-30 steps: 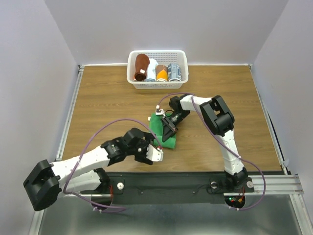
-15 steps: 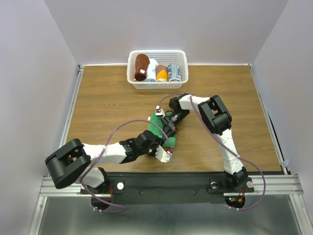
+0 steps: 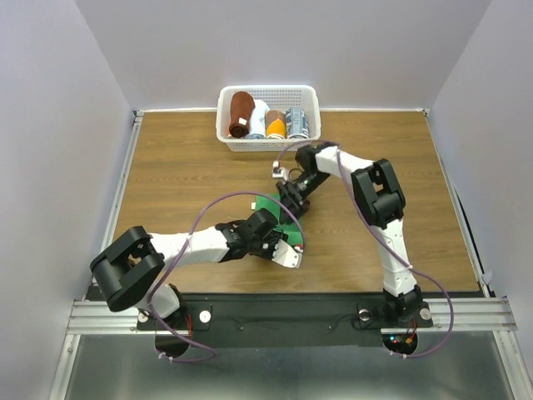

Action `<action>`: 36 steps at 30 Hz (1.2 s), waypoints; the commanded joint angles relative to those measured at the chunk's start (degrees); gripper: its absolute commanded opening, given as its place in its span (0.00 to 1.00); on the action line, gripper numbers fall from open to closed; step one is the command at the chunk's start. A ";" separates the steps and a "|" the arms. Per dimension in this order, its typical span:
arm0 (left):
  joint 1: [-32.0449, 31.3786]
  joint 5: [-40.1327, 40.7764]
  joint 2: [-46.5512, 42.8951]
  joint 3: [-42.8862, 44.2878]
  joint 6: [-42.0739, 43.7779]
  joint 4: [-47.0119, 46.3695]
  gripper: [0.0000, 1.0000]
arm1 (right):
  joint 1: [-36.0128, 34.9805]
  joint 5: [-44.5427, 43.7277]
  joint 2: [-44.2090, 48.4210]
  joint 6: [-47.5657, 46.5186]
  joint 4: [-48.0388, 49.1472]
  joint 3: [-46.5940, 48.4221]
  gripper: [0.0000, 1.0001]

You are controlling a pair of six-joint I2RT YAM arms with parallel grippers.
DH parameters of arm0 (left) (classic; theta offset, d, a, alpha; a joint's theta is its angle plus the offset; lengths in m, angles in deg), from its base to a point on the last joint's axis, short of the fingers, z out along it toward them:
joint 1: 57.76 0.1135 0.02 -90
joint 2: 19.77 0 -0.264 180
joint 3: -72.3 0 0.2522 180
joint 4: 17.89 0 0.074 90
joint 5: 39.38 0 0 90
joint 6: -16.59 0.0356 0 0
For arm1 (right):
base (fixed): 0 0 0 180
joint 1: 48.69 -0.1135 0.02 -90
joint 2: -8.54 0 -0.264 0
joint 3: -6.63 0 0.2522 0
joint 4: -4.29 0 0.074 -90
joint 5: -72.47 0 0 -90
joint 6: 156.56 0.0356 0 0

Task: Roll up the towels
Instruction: Roll the towel

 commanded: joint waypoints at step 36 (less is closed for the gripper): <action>22.57 -32.92 52.04 54.26 -1.12 63.91 0.20 | -20.98 -56.35 46.94 -11.65 42.87 -38.01 0.88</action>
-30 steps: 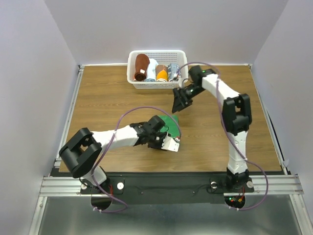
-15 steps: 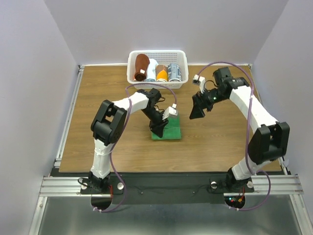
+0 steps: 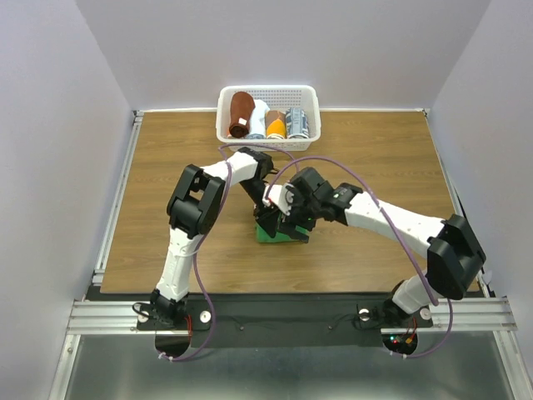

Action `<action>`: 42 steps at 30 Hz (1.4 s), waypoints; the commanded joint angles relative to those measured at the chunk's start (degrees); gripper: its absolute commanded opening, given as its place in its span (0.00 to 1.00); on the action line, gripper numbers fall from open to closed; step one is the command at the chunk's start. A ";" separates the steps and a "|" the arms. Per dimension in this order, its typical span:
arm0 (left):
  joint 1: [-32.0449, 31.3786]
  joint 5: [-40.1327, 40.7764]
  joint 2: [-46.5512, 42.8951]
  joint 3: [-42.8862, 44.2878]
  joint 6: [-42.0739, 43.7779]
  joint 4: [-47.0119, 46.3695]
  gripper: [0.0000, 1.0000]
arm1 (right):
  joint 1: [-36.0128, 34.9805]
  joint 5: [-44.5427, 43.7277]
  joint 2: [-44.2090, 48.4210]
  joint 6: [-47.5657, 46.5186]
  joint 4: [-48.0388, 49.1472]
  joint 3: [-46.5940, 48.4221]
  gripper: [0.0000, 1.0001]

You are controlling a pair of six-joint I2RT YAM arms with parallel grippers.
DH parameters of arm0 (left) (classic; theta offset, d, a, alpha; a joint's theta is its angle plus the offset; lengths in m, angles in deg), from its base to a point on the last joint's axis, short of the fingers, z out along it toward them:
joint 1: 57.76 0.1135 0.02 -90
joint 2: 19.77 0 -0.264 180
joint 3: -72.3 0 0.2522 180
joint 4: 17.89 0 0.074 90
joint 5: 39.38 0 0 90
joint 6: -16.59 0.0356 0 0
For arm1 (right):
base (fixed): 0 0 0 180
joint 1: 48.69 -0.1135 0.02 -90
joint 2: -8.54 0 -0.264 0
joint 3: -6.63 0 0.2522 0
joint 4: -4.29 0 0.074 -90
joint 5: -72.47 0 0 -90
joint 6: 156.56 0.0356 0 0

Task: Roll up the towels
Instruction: Roll the towel

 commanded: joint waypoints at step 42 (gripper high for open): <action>27.42 12.16 -40.32 -21.49 -10.75 -26.24 0.99 | 3.37 29.22 -19.07 5.78 -4.45 0.25 0.01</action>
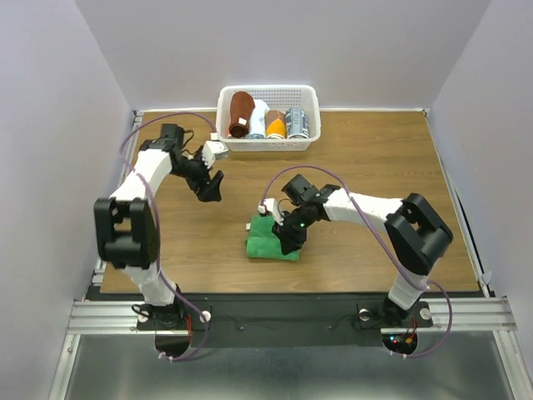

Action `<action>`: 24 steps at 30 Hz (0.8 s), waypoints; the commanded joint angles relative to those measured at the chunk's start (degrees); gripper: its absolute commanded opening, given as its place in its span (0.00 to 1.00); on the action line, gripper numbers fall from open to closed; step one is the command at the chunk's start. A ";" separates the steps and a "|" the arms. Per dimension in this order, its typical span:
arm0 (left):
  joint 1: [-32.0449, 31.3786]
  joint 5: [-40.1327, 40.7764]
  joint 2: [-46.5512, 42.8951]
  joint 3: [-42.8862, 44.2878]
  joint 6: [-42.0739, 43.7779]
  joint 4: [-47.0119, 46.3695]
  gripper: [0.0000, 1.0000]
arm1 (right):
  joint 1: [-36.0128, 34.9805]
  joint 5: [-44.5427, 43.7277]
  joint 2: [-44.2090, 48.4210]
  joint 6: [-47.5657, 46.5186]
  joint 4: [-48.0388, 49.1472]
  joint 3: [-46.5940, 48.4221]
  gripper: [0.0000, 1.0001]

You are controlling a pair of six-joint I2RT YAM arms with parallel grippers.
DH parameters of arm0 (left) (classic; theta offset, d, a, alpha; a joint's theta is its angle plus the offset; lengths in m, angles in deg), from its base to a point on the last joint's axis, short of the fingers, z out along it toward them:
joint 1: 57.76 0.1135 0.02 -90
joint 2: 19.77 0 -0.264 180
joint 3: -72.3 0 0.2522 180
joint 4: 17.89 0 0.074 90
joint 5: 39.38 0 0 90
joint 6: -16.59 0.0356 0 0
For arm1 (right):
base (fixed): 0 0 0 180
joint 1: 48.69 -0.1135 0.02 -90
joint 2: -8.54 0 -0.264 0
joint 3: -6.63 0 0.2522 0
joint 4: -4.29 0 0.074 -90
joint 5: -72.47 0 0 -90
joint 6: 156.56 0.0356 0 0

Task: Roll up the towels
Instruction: Roll the towel

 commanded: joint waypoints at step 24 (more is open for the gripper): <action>-42.08 30.34 -48.57 -46.76 5.39 -33.75 0.93 | 13.48 31.58 -37.71 -13.58 -38.27 25.49 0.01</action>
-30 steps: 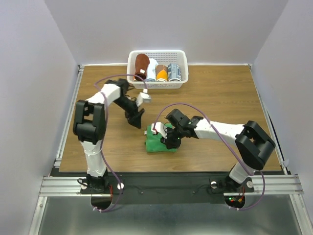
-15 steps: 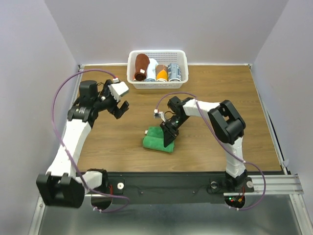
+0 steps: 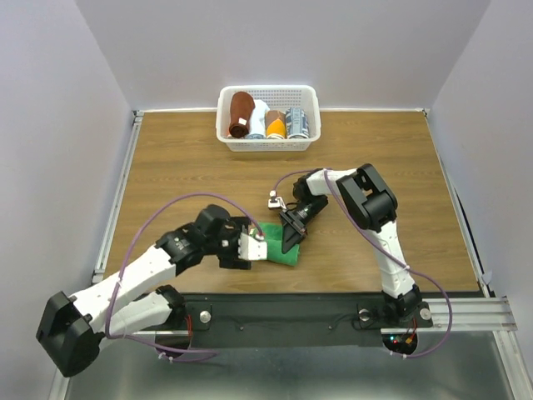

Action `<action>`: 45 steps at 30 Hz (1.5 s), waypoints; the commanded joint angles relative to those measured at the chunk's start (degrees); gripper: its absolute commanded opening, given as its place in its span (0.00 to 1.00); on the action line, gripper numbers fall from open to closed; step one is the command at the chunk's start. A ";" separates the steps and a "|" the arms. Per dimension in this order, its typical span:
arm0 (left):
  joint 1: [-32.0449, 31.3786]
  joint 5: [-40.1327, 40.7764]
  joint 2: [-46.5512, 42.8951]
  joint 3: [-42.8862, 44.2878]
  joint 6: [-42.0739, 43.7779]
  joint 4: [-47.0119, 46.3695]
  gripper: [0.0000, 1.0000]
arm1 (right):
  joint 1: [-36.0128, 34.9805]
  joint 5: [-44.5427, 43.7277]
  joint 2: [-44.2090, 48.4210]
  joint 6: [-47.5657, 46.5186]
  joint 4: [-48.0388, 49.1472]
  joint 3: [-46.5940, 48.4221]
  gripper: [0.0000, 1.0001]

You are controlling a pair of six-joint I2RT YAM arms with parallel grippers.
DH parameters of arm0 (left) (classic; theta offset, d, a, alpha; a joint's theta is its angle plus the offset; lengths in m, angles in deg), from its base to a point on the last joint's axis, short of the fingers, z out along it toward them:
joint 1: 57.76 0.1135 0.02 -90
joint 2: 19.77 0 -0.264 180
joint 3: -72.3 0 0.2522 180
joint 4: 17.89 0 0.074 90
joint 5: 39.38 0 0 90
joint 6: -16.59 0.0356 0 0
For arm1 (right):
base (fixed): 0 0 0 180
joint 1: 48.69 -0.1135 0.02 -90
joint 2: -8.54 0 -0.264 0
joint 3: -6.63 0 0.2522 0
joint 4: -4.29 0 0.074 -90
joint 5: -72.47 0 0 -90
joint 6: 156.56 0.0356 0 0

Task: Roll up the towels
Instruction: Roll the towel

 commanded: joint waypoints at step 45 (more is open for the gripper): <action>-12.57 -9.48 35.10 13.70 -1.74 6.62 0.08 | 12.64 -27.39 18.97 9.64 9.62 17.04 1.00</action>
